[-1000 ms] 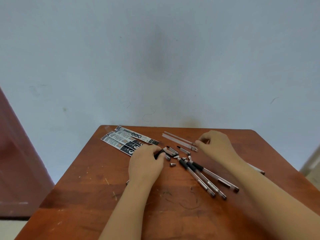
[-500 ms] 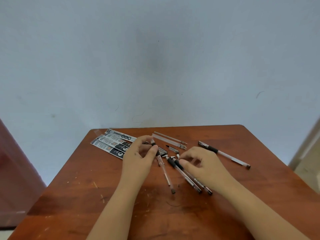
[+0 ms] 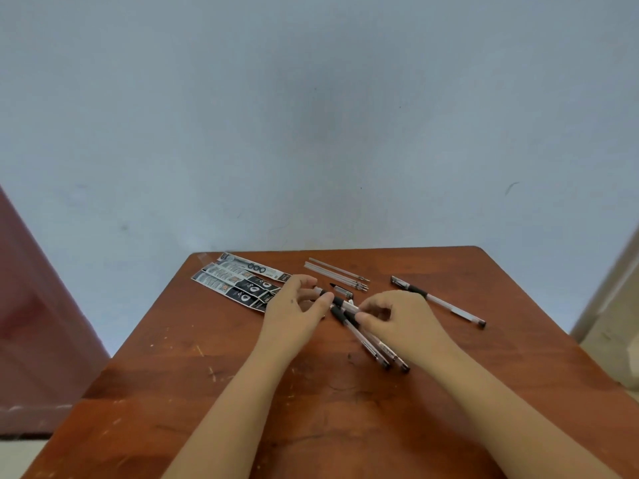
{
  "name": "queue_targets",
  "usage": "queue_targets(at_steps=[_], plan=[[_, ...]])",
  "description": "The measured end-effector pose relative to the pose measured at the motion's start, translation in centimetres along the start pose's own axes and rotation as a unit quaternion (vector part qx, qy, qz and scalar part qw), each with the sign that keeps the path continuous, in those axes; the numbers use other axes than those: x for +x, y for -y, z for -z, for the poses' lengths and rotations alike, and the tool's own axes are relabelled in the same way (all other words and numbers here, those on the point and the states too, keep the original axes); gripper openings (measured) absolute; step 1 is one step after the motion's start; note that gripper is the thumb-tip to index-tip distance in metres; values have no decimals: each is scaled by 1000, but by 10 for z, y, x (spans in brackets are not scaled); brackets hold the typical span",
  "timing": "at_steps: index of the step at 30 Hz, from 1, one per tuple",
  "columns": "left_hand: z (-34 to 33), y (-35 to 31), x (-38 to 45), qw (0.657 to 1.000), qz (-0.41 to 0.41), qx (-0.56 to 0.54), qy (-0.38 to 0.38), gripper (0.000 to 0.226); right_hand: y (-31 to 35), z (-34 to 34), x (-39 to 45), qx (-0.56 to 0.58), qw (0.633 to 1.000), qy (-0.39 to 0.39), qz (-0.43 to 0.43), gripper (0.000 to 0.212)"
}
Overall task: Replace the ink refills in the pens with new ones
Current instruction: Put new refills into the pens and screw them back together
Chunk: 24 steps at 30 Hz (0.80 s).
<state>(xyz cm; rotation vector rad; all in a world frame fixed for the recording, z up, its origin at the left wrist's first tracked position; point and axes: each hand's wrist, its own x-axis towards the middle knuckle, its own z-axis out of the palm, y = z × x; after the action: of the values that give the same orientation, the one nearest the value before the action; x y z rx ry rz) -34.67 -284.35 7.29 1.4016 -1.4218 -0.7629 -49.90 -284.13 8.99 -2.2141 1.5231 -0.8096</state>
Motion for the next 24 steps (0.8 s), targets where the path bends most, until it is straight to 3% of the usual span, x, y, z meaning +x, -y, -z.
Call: queue_targets(at_steps=[4, 7, 10, 16, 24], plan=[[13, -9, -10, 982, -55, 180, 9, 33, 7, 7, -4, -121, 992, 2, -40, 26], [25, 2, -26, 937, -46, 341, 62, 45, 13, -1, -16, -228, 972, 32, -45, 29], [37, 17, -42, 896, -10, 427, 119, 52, 19, -14, -28, -279, 958, 45, -37, 30], [48, 29, -61, 851, 43, 496, 165, 57, 28, -32, -31, -297, 953, 25, -44, 25], [50, 33, -64, 857, 31, 491, 155, 57, 34, -43, -22, -323, 944, 25, -66, 25]])
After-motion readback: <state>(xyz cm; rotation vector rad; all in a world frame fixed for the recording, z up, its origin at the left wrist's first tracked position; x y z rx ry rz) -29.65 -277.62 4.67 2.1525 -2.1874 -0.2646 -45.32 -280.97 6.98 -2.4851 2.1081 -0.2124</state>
